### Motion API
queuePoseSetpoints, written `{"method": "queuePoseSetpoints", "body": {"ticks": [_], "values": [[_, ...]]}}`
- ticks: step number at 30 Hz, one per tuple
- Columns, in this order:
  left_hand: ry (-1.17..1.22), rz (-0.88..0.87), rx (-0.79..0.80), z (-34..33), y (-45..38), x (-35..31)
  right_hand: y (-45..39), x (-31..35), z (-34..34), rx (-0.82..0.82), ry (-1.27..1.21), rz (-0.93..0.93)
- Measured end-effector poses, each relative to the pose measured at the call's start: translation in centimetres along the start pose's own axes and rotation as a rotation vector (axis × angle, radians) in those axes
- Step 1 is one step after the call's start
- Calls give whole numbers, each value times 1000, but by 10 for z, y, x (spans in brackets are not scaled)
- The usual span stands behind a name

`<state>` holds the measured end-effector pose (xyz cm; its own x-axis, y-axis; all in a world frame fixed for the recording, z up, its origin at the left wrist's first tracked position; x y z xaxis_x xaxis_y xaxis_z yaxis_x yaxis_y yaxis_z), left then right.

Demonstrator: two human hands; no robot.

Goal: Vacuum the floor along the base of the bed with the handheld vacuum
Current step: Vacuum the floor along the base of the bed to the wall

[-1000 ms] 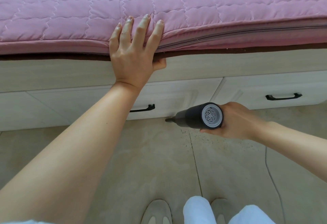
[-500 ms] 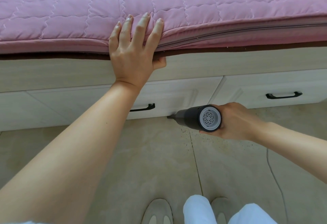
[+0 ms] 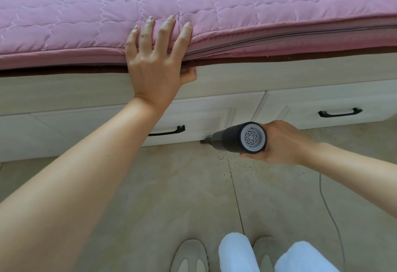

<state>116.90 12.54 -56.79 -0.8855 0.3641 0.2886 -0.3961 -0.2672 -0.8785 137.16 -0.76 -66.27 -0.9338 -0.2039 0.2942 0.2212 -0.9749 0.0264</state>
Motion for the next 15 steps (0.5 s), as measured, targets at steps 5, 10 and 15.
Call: {"method": "queuePoseSetpoints", "body": {"ticks": [5,10,15], "values": [[12,-19,40,2,-6,-7,6,-15,5,6,30,-36],[27,-48,51,-1,-13,-22,12,-24,7,9,48,-61],[22,-57,69,-3,-17,-35,18,-32,10,4,47,-70]]}}
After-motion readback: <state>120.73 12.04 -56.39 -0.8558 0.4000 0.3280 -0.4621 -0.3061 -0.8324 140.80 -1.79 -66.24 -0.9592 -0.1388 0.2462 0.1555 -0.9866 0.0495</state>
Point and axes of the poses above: each hand's wrist, its own y-axis away from the middle knuckle, its own z-axis out of the back of the hand, x = y × z, the point moved 6 cm from there along -y, towards the middle knuckle, and after that the axes turned 1 degree about -z, right-handed, at the moved point
